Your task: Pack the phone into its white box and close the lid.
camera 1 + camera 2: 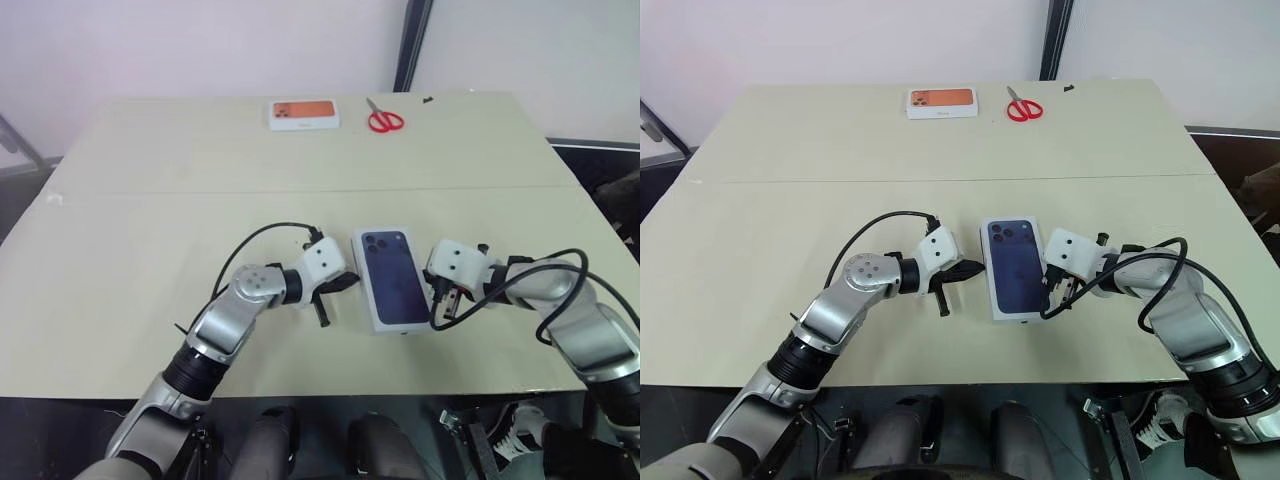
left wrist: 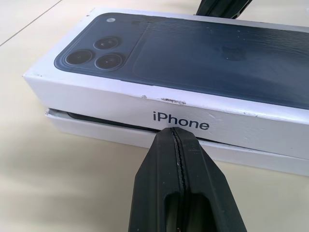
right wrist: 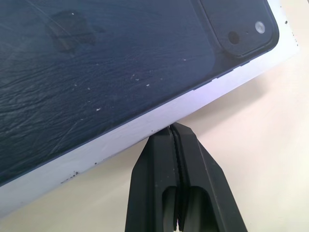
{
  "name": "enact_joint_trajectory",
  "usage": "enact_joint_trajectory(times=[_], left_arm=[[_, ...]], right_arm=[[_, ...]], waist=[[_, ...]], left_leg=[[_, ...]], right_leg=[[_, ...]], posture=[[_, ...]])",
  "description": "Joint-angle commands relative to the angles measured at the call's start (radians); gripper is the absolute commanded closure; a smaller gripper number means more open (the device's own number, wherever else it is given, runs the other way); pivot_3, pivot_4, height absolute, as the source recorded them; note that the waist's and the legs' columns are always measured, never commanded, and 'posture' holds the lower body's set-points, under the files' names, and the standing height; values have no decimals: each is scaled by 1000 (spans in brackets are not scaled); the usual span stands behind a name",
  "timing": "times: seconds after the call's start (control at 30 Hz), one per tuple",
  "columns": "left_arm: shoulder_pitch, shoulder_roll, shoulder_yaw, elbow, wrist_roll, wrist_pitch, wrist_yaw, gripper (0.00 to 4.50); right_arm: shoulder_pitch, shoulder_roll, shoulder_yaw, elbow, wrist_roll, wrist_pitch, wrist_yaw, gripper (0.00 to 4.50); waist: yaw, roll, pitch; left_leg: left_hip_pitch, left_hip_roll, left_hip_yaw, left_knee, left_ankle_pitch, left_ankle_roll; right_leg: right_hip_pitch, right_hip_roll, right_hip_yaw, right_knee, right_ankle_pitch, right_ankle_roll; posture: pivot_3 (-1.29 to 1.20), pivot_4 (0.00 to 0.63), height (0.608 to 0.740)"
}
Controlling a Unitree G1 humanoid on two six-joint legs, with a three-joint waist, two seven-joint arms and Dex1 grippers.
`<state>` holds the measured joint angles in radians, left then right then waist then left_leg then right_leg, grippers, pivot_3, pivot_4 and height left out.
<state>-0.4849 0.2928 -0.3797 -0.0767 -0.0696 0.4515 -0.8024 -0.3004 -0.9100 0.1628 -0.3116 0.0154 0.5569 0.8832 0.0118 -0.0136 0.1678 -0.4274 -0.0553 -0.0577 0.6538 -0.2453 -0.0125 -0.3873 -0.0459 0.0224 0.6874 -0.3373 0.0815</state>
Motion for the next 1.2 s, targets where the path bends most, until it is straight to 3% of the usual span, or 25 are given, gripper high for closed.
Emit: enact_joint_trajectory(times=[0.03, 1.2], left_arm=[[-10, -5, 4, -17, -9, -13, -2, 4500], [-3, -13, 10, 2, -20, -4, -1, 4500]], right_arm=[[-12, 12, -17, -23, 5, -15, -2, 4464], [-12, 24, -16, 14, -11, -41, 4, 4464]], waist=[[0, 0, 0], [0, 0, 0]], left_leg=[[0, 0, 0, 0, 0, 0], [0, 0, 0, 0, 0, 0]], right_leg=[[0, 0, 0, 0, 0, 0], [0, 0, 0, 0, 0, 0]], posture=[[0, 150, 740], [0, 150, 740]])
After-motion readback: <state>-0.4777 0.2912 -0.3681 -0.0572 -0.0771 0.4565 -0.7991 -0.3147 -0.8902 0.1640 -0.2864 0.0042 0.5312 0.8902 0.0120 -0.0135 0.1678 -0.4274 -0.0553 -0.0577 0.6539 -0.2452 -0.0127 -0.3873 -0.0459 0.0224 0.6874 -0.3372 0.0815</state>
